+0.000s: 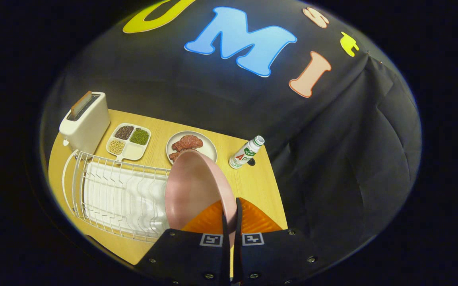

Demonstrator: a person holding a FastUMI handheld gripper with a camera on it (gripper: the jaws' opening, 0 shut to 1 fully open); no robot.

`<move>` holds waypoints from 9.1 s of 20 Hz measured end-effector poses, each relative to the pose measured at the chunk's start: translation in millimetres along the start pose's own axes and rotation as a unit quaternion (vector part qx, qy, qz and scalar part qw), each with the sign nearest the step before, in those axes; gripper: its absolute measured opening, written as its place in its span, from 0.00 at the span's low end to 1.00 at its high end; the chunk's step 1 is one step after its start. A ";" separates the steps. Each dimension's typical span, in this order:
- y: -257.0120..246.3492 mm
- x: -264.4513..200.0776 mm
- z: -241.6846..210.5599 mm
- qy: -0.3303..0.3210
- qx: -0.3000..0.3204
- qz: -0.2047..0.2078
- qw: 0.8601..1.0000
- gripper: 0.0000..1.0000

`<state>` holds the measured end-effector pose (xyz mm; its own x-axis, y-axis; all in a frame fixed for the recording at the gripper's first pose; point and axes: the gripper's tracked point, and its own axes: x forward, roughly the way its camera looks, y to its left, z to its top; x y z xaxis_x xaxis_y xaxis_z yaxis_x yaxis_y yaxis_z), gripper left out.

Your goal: Take the plate from the dish rack, then take the spoon from the basket and place it into the plate.

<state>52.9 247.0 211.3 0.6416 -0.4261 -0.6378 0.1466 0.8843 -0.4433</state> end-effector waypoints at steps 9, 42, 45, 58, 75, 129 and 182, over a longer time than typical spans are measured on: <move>-60.1 -26.9 -43.8 -0.006 0.039 0.048 0.998 0.03; 77.6 21.1 -283.2 0.119 0.123 0.358 0.918 0.03; 91.3 30.1 -287.9 0.129 0.121 0.381 0.907 0.03; 108.8 66.0 -309.3 0.132 0.144 0.407 0.892 0.11; -46.8 71.5 -231.4 -0.265 0.123 0.200 0.935 0.42; -89.4 7.6 -86.4 -0.362 0.155 0.254 0.884 0.10; 139.5 -31.2 -203.0 -0.228 0.001 0.408 0.884 0.25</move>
<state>-99.6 345.0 41.5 0.7718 0.4742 -0.4236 -0.5036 0.8626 0.0481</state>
